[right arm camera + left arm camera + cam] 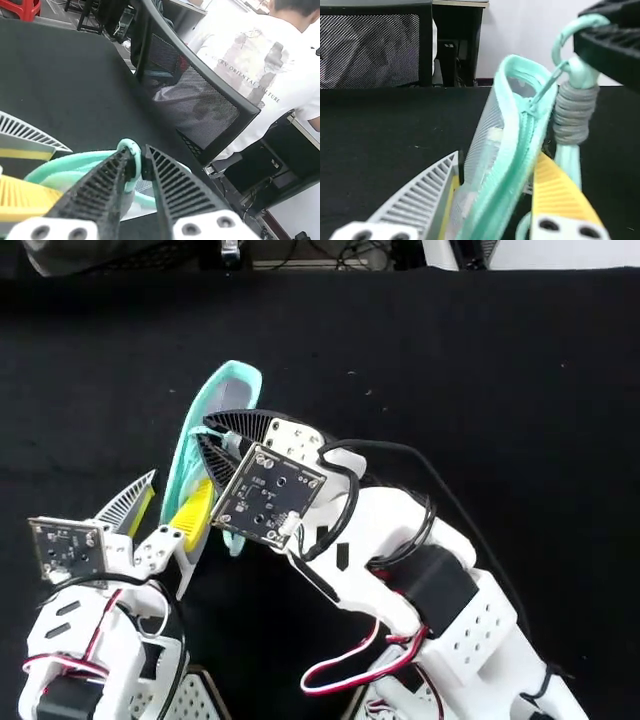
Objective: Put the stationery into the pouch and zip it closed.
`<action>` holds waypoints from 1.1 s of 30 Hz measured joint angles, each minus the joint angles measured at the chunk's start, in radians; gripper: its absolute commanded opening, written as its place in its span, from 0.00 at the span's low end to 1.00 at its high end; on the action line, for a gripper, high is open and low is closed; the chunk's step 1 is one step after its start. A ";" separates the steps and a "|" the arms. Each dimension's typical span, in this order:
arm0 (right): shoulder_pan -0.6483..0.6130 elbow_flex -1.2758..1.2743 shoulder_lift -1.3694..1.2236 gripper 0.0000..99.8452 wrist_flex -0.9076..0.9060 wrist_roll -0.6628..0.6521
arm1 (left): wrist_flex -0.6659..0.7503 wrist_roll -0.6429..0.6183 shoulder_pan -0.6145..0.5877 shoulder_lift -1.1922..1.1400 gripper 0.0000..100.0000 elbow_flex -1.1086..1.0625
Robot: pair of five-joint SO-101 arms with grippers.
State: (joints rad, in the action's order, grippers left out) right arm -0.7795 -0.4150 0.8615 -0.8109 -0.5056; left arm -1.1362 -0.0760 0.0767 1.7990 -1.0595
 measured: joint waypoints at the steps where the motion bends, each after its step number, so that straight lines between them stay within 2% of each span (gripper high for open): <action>1: -0.002 0.000 0.000 0.01 0.000 0.000 | 0.000 0.000 0.000 0.000 0.23 0.000; 8: -0.002 0.000 0.000 0.01 0.000 0.000 | 0.000 0.000 0.023 0.000 0.22 0.040; 13: -0.002 0.000 0.000 0.01 0.000 0.000 | 0.044 0.000 0.071 0.000 0.13 0.031; 18: -0.002 0.000 0.000 0.01 0.000 0.000 | 0.132 0.002 0.077 0.000 0.09 -0.031; 22: -0.002 0.000 0.000 0.01 0.000 0.000 | 0.140 0.009 0.081 0.000 0.03 -0.031; 26: -0.002 0.000 -0.002 0.01 0.000 0.000 | 0.140 0.083 0.084 0.000 0.03 -0.037; 33: 0.035 -0.011 -0.002 0.01 0.037 0.000 | 0.140 0.084 0.086 0.000 0.03 -0.040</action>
State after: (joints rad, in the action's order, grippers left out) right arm -0.7442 -0.4258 0.8600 -0.7741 -0.5056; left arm -0.9966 0.0084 0.1626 1.7990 -1.0994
